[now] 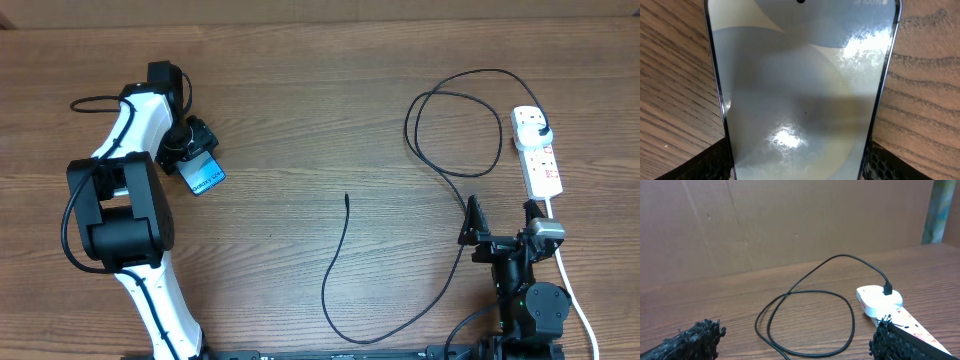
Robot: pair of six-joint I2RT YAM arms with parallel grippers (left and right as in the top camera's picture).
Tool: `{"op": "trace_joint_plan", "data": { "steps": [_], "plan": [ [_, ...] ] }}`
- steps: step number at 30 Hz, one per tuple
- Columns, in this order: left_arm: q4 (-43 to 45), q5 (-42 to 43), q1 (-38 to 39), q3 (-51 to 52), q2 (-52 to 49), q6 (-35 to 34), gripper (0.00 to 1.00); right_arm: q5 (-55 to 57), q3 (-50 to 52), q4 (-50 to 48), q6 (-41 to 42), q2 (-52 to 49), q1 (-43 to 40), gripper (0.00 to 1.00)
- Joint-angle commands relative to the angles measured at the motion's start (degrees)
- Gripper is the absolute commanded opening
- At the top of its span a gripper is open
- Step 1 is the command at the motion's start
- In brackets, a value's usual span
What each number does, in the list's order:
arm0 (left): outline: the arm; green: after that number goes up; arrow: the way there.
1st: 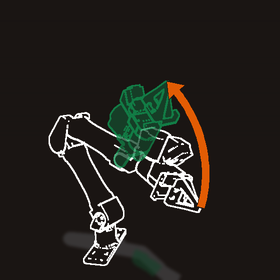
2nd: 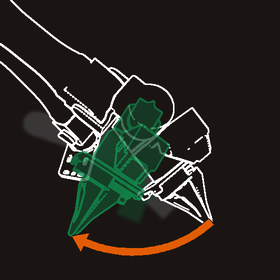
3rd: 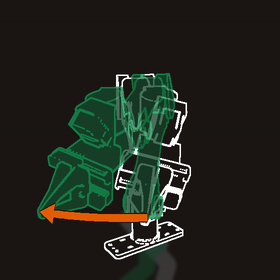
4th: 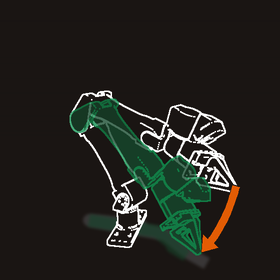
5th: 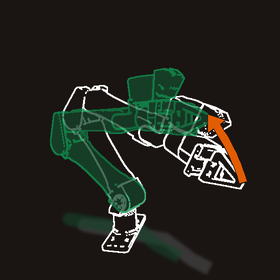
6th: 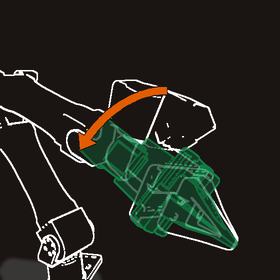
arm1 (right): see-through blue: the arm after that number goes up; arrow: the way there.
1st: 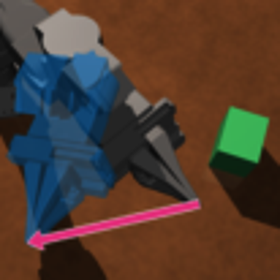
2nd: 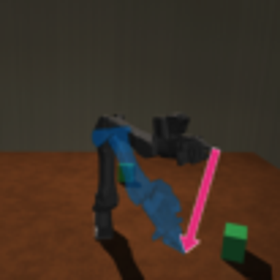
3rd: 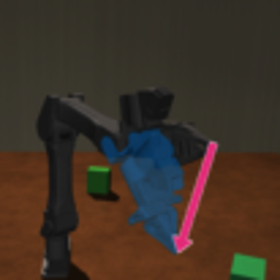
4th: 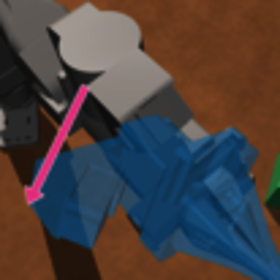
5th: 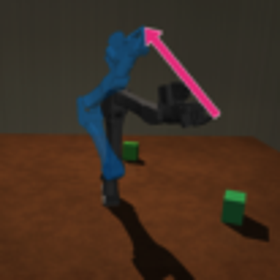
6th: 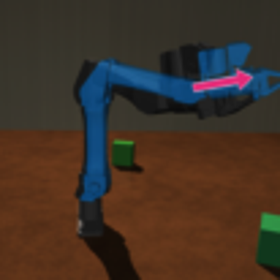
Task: Plug charger to phone and switch on socket
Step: 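Lift the phone with the left gripper and raise it upright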
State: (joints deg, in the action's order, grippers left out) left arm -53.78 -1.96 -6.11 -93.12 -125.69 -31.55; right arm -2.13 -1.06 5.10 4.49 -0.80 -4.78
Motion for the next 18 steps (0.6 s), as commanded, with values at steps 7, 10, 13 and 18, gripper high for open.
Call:
{"op": "trace_joint_plan", "data": {
  "steps": [7, 10, 13, 18],
  "plan": [
    [-2.95, 0.04, -0.09, -2.95, -0.09, -0.57, 0.04, 0.13, 0.61, -0.37, 0.17, 0.63, 0.37, 1.0],
    [-5.03, 0.07, -0.09, -6.12, -0.09, -0.57, 0.04, 0.13, 0.61, -0.37, 0.17, 0.63, 0.37, 1.0],
    [-7.1, 0.04, -0.09, -9.27, -0.09, -0.57, 0.04, 0.13, 0.61, -0.37, 0.17, 0.63, 0.37, 1.0],
    [-9.68, 0.35, -0.09, -13.68, -0.09, -0.57, 0.04, 0.13, 0.61, -0.37, 0.17, 0.63, 0.37, 1.0]
  ]
}}
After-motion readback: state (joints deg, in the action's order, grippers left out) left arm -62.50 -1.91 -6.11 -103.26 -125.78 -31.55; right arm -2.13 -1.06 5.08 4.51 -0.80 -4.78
